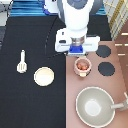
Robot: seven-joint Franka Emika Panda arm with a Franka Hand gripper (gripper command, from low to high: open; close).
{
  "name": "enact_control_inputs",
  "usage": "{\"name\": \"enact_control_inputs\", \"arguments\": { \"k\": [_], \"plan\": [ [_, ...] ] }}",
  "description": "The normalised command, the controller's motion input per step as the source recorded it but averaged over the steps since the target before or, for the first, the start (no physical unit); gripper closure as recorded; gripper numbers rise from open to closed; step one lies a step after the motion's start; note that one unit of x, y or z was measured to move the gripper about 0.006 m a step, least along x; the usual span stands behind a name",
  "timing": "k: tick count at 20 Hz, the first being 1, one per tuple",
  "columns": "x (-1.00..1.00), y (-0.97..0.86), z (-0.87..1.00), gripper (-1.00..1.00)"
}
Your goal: Take the lid off the pot, put the pot on the plate, and use the tool to push the pot to the front of the table.
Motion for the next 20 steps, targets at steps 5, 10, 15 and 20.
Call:
{"name": "enact_control_inputs", "arguments": {
  "k": [5, 10, 15, 20],
  "plan": [
    [0.69, 0.0, -0.42, -1.0],
    [0.37, 0.02, -0.43, -1.0],
    [-0.2, 0.0, -0.25, -1.0],
    [-0.54, 0.0, -0.18, -1.0]
  ]
}}
